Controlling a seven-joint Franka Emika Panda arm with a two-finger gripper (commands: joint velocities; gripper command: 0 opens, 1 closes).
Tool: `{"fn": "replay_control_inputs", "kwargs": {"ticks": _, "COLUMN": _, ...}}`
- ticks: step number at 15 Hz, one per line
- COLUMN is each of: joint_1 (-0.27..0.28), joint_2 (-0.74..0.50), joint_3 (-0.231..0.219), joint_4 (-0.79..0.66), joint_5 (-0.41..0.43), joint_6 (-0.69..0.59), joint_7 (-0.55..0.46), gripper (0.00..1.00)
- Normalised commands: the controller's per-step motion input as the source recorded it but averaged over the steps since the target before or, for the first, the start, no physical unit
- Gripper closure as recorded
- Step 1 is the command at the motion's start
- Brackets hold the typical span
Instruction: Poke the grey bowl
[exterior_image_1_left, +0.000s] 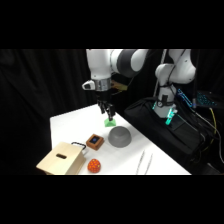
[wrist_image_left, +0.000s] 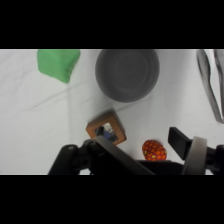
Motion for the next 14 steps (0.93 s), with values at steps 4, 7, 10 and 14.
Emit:
{"fn": "replay_control_inputs", "kwargs": {"ticks": 4, "joint_1": -0.011, "joint_2": -0.01, "joint_3": 0.021, "joint_4": 0.0, "joint_5": -0.015, "joint_6": 0.0, "joint_7": 0.0, "gripper": 0.0}}
{"fn": "replay_control_inputs", "kwargs": {"ticks": 7, "joint_1": 0.012, "joint_2": -0.03, "joint_3": 0.035, "joint_4": -0.03, "joint_5": -0.053, "joint_6": 0.05, "joint_7": 0.05, "gripper": 0.0}}
{"fn": "replay_control_inputs", "kwargs": {"ticks": 10, "joint_1": 0.06, "joint_2": -0.07, "joint_3": 0.066, "joint_4": -0.1, "joint_5": -0.036, "joint_6": 0.12, "joint_7": 0.15, "gripper": 0.0}}
{"fn": "replay_control_inputs", "kwargs": {"ticks": 14, "joint_1": 0.092, "joint_2": -0.15, "joint_3": 0.07, "joint_4": -0.24, "joint_5": -0.026, "joint_6": 0.27, "joint_7": 0.27, "gripper": 0.0}}
